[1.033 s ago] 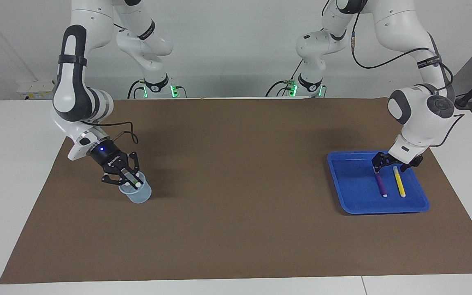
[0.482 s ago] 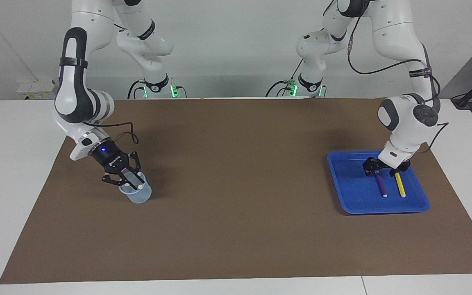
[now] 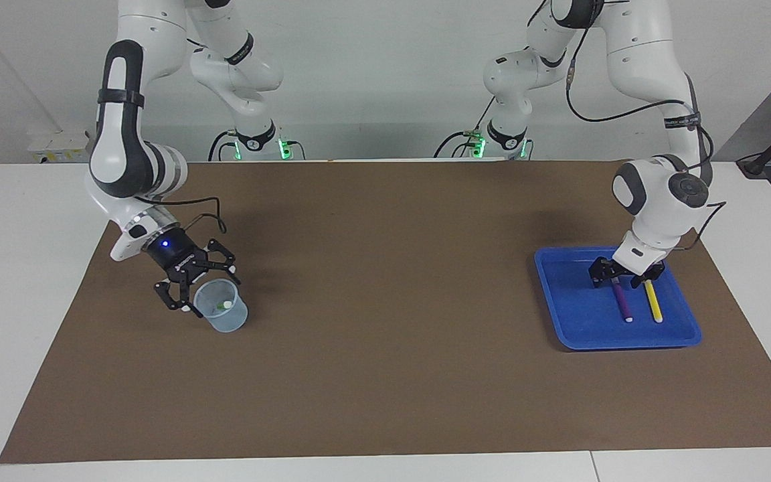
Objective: Transfer and insert pens with both arms
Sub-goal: 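Drop the green pen into the cup while the left gripper grasps purple pen, then lift the purple pen with the left gripper while the right gripper withdraws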
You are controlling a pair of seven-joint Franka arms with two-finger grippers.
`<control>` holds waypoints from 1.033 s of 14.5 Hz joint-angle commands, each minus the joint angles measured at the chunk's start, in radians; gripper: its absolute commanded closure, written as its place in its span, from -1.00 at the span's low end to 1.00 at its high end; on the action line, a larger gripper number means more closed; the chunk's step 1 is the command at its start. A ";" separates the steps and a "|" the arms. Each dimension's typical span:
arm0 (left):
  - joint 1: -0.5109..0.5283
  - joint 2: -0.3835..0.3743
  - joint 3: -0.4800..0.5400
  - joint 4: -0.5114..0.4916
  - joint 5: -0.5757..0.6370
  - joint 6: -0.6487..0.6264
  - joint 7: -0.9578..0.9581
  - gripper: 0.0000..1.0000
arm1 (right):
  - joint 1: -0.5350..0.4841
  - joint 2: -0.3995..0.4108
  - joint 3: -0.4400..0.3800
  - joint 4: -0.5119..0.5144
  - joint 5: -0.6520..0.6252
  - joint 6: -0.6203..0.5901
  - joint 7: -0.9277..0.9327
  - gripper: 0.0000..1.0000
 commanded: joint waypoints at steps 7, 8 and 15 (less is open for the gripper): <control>0.007 0.008 -0.002 -0.024 -0.012 0.037 -0.002 0.00 | 0.165 -0.093 0.004 0.016 -0.221 0.272 0.613 -1.00; 0.006 0.010 -0.002 -0.024 -0.010 0.037 -0.002 0.12 | 0.165 -0.095 0.002 0.027 -0.292 0.269 0.663 -1.00; 0.007 0.010 -0.002 -0.022 -0.010 0.040 -0.002 1.00 | 0.148 -0.106 -0.003 0.133 -0.902 0.136 1.110 -1.00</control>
